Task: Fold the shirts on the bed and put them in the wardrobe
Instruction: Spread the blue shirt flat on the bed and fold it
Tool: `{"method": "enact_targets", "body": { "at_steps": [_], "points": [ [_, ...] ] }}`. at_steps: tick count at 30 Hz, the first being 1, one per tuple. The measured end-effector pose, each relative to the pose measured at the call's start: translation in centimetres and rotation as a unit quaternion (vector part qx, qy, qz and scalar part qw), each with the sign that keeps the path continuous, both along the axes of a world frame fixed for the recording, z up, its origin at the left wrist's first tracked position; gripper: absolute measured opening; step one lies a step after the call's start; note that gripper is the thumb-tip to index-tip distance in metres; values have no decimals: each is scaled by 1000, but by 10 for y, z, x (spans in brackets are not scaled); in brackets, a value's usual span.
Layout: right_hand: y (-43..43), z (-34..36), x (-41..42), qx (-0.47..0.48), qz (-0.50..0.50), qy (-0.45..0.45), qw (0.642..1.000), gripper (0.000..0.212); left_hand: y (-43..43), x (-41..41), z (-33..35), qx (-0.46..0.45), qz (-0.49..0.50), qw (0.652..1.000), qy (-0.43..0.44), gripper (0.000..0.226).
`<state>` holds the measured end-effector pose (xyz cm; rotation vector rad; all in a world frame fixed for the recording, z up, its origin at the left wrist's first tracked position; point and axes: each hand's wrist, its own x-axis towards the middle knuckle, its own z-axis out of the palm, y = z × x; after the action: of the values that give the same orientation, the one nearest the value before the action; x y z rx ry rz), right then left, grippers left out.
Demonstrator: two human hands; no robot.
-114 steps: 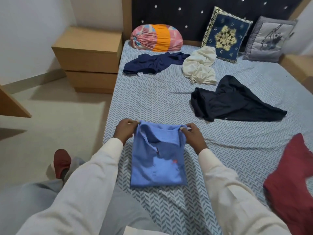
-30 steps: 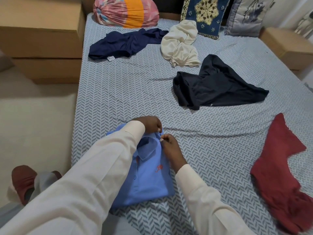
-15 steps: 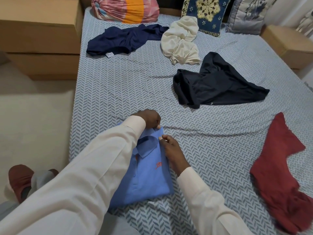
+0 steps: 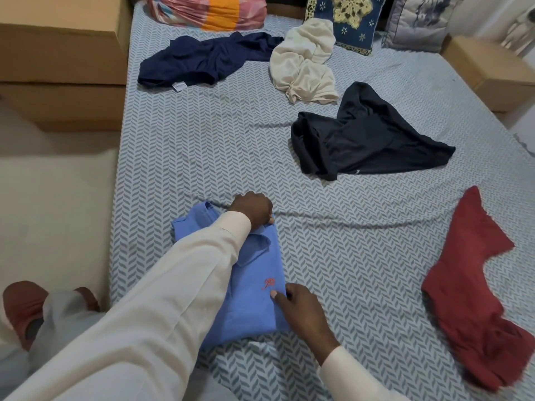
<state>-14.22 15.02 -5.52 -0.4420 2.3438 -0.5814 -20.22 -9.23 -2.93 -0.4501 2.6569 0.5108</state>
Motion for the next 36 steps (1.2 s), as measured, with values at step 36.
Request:
{"method": "enact_targets", "body": {
  "at_steps": [36],
  "points": [
    [-123,29,-68,-185,226,189,937,56,-9,156,8,154,517,773,333,43]
  ]
}}
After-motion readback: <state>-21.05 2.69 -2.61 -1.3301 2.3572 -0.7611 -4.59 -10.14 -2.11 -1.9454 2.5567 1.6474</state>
